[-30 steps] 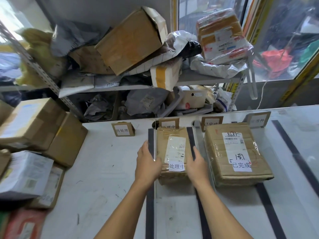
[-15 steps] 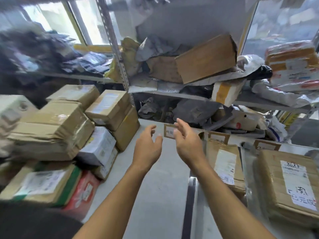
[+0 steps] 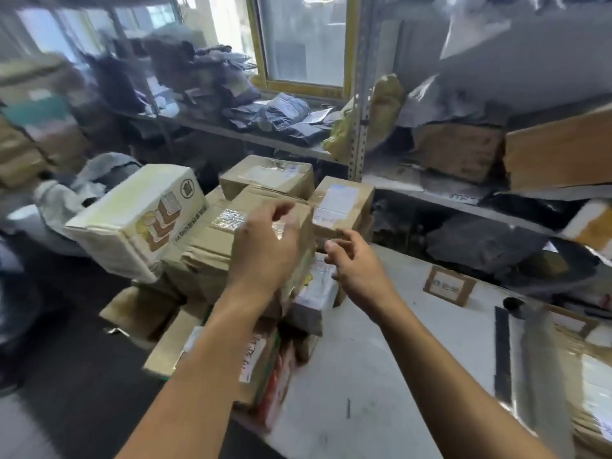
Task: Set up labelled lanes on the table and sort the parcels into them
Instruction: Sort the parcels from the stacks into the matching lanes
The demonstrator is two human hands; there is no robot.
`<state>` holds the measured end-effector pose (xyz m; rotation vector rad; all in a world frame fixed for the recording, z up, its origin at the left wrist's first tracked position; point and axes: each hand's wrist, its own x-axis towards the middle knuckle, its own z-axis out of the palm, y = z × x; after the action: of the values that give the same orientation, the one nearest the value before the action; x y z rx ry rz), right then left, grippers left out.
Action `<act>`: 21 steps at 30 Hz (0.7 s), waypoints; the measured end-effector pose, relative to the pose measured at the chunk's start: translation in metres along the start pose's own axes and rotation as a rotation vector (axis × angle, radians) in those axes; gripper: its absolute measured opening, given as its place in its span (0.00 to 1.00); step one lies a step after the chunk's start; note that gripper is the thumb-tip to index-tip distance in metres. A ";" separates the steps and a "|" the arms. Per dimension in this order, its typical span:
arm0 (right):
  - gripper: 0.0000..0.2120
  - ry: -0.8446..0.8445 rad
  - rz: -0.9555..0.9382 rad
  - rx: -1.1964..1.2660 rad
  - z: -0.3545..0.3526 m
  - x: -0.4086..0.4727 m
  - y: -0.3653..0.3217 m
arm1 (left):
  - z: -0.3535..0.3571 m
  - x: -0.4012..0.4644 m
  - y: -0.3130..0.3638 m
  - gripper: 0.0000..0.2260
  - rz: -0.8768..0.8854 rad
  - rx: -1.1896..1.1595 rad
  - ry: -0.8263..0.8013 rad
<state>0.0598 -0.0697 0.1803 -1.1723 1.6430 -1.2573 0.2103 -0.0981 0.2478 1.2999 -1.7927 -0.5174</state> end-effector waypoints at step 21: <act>0.33 -0.029 0.032 0.472 0.072 -0.019 -0.004 | -0.084 0.030 -0.095 0.21 -0.219 -0.148 -0.159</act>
<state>0.1333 -0.0726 0.1674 -0.8623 1.2414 -1.4947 0.3301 -0.1496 0.2371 1.3908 -1.7113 -0.8800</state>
